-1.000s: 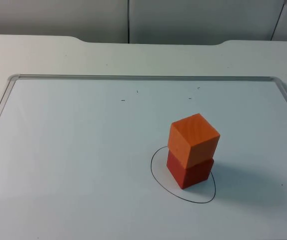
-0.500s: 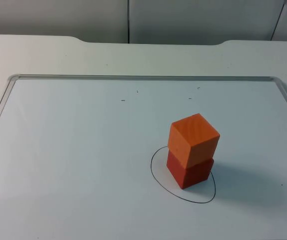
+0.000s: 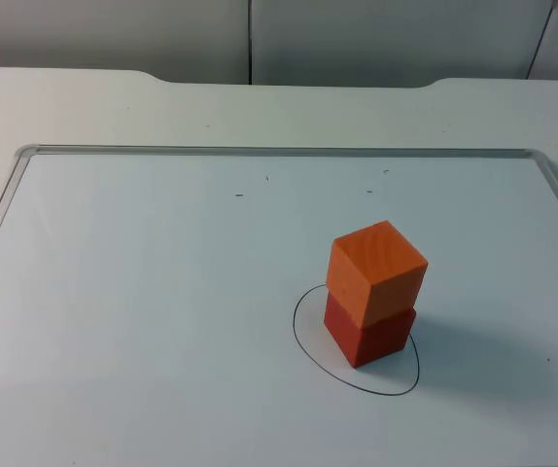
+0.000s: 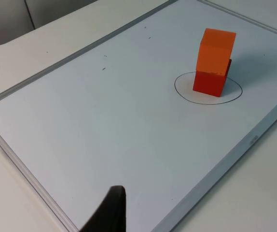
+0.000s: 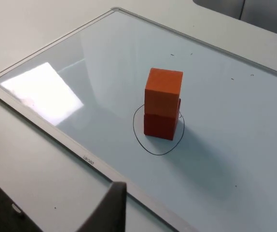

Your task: Pick up one cube with the left hand and another cube with the right hand. First place the cube in the right hand at the target position, then stack the cube in the left hand on top.

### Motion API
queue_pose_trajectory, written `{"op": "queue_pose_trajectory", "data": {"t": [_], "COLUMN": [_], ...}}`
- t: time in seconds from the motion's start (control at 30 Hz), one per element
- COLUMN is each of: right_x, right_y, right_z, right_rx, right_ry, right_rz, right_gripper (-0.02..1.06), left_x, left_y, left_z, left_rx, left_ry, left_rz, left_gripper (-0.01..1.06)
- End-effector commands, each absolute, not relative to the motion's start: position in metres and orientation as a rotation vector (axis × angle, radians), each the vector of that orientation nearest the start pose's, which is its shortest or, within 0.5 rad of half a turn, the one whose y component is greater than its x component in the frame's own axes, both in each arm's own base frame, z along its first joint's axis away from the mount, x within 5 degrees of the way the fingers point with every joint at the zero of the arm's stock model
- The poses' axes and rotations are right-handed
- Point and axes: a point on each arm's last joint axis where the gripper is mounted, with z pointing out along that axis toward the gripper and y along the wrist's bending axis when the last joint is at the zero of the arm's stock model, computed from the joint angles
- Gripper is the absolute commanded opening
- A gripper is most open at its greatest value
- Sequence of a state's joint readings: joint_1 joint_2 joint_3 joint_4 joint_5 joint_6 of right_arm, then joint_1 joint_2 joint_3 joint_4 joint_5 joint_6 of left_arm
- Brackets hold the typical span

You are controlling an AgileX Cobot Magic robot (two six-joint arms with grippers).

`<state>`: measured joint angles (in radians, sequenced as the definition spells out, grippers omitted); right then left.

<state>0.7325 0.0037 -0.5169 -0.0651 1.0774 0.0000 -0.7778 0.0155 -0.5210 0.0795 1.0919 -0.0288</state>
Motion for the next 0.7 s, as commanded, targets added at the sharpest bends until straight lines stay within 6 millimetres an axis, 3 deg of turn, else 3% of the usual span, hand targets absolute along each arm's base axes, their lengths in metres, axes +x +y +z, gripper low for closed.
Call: {"op": "queue_pose_trajectory", "data": {"t": [0.0, 0.47, 0.67], "right_x": [-0.0011, -0.0013, -0.0027], "right_y": [-0.0088, -0.0085, -0.0081], "right_z": [0.2784, 0.2785, 0.2785], "right_rx": [-0.737, -0.728, -0.565], "right_ry": [1.935, 1.937, 1.98], "right_rz": [0.366, 0.367, 0.266], "right_gripper": [1.05, 1.05, 1.05], "left_x": [0.0014, 0.0014, 0.0014], "left_y": [0.0079, 0.0079, 0.0079], "left_z": [0.2798, 0.2798, 0.2798], "left_rx": [0.753, 0.753, 0.753], "left_ry": [1.949, 1.949, 1.949], "left_rz": [-0.401, -0.401, -0.401], "left_gripper": [1.05, 1.05, 1.05]}}
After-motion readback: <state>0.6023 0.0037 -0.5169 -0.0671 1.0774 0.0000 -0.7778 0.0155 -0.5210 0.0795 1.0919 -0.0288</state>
